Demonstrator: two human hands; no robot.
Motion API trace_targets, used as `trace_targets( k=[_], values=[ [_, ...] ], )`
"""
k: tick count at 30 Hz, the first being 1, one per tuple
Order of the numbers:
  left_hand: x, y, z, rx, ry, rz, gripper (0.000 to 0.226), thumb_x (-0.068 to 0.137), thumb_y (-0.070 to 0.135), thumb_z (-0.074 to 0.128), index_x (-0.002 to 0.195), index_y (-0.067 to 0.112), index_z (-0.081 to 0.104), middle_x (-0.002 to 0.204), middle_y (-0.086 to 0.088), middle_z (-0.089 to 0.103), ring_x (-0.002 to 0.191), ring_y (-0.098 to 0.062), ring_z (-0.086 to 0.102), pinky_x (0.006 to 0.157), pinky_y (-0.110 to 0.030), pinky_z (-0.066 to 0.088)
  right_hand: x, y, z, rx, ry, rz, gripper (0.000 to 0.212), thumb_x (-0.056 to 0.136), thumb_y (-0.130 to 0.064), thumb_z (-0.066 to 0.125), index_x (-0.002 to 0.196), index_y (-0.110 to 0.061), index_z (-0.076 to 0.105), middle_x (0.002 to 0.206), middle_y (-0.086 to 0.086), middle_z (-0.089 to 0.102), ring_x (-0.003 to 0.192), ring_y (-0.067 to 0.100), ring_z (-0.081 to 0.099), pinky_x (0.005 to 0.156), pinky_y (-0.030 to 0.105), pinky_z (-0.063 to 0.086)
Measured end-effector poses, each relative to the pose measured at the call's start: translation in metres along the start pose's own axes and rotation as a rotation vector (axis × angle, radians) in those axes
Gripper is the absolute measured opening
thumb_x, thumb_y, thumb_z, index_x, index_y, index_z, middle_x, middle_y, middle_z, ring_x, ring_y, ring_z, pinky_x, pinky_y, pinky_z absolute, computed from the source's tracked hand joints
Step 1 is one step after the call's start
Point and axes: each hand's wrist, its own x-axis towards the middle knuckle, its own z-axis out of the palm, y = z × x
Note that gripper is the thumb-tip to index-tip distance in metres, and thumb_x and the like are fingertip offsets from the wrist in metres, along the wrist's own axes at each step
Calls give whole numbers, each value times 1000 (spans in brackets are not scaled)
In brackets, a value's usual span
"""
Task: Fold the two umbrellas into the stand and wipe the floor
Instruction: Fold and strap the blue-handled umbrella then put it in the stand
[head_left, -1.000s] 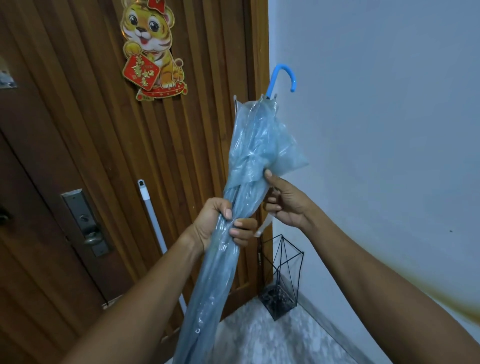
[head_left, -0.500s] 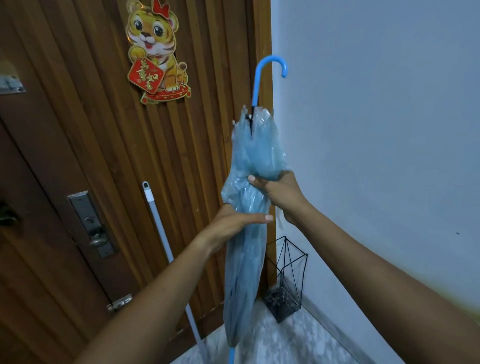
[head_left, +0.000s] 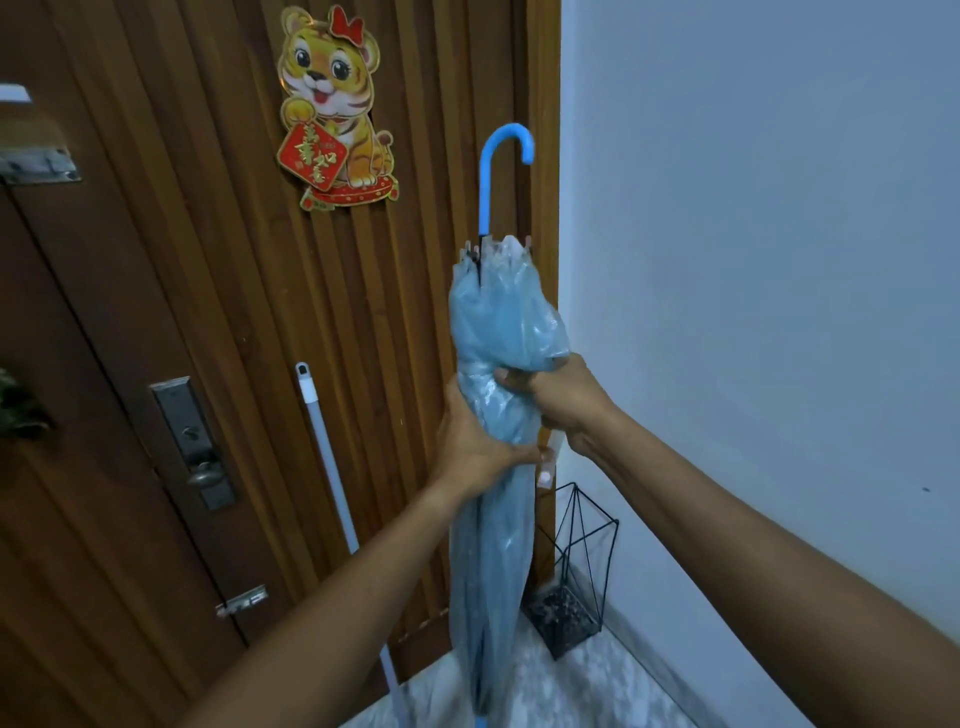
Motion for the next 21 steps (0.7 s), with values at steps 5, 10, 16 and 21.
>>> trace_targets(
  k=[5,10,16,21],
  values=[
    [5,-4,-10,-214,66,-27,72,65,-5,81,128,15,52,111,-2,69,100,-16,70,70,-18,56,-6,-29,-11,-264,-233,-31,42,83,-22,81,121,-22,64,99,-12,68,65,-14,64,46,4,43],
    [12,-2,-25,-226,70,-41,59,70,-9,72,122,15,56,106,-5,69,94,-18,70,72,-23,58,-6,-39,-23,-524,-142,48,34,84,-38,78,98,-7,74,68,-8,64,47,0,53,39,10,33],
    [12,3,-40,-311,24,-150,64,66,-7,67,121,22,54,107,-8,66,94,-25,69,74,-38,61,-6,-31,-31,-354,-60,-15,26,84,-32,79,87,-7,79,40,-17,54,39,-4,48,55,15,30],
    [6,14,-48,-519,-136,-182,49,55,-7,52,103,4,54,80,-12,57,61,-22,61,50,-32,52,-6,-17,-35,-232,-25,-137,25,82,-27,82,87,-3,79,55,-18,67,44,-12,54,54,5,39]
  ],
)
